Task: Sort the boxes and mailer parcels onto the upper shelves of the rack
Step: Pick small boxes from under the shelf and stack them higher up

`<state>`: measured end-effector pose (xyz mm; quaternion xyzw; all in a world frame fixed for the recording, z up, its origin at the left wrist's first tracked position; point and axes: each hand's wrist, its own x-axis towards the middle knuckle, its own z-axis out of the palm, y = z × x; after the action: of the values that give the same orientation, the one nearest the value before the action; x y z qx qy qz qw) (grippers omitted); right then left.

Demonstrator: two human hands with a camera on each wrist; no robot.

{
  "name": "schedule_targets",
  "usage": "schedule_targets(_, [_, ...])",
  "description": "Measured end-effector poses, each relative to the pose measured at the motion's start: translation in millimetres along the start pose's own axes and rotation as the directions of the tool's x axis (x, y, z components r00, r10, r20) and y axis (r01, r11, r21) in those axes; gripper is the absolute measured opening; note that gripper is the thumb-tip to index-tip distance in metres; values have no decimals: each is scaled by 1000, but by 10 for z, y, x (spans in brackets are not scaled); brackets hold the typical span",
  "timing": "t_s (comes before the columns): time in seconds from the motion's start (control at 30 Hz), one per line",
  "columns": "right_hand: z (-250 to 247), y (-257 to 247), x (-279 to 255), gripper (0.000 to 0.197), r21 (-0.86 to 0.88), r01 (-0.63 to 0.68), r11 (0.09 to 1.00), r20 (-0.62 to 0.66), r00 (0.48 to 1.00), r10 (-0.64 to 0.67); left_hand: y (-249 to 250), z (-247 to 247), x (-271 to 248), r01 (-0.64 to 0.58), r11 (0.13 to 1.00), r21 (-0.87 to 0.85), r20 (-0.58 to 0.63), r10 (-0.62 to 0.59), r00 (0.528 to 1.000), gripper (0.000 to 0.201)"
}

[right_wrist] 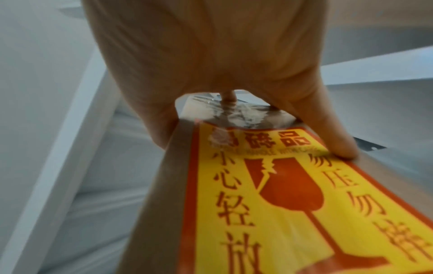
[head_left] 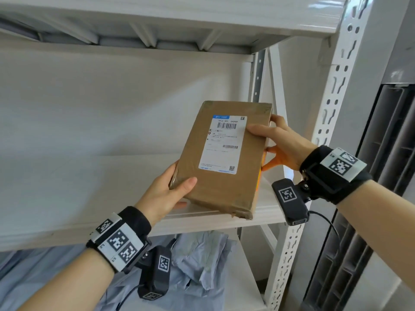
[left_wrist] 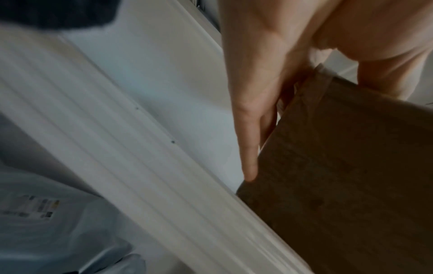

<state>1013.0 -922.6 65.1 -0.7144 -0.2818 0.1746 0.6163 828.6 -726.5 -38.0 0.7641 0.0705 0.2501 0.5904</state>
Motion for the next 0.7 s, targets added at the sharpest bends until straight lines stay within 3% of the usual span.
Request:
schedule_targets(0.33, [330, 37, -821, 76, -113, 360, 926, -90, 925, -370, 42, -202, -327, 141, 987, -74, 173, -126, 977, 72])
schedule_targets(0.53, [548, 65, -1503, 79, -294, 420, 858, -117, 875, -469, 58, -162, -677, 86, 993, -80, 155, -73, 985, 63])
schedule_targets(0.7, [649, 193, -2018, 70, -304, 438, 846, -148, 855, -496, -26, -60, -1047, 62, 997, -46, 163, -53, 985, 64])
